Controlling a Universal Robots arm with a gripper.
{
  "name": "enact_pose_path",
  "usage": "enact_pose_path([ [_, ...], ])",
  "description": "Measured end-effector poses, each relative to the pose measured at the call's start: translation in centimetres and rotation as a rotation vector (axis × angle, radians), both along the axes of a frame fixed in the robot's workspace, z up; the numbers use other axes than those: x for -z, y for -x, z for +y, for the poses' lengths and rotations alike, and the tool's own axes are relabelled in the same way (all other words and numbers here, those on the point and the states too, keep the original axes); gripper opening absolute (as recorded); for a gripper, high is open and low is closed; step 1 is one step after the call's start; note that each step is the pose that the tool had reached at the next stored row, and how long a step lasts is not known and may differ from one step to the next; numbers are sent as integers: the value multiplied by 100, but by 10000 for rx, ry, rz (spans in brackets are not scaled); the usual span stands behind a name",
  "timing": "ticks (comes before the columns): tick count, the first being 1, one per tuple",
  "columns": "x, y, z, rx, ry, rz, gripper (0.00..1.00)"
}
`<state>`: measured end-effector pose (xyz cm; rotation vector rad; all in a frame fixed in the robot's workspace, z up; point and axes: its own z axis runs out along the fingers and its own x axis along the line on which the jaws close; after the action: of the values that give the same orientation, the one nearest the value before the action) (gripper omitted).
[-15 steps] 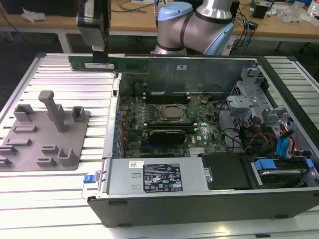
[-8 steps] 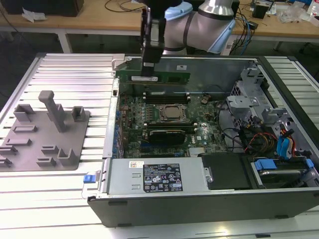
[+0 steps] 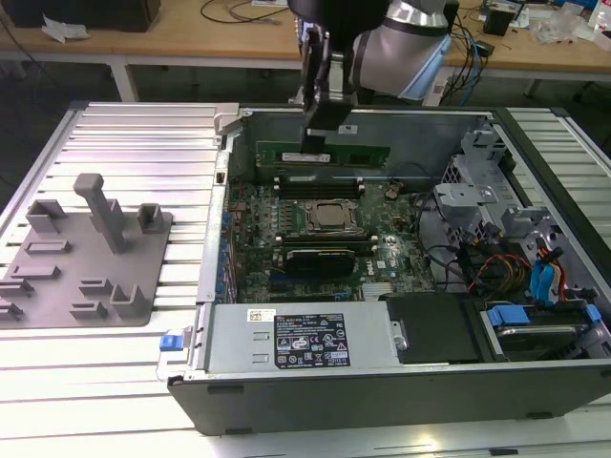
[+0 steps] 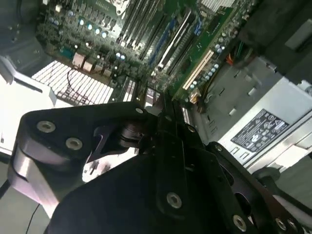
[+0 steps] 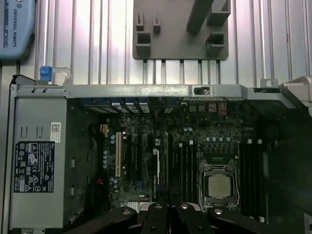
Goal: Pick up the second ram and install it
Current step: 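Pick up the second ram and move it above second insertion slot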
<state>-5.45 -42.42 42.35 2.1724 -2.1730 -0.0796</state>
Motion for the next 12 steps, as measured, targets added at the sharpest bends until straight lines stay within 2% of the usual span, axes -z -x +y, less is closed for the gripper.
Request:
enact_pose_path([
  [1,54,-47,31,0,-1,0,9],
  [2,80,-55,47,2,0,0,9],
  [3,117,-60,87,1,1,0,9],
  [8,221,-81,258,0,2,0,9],
  [12,335,-87,329,-39,3,-14,9],
])
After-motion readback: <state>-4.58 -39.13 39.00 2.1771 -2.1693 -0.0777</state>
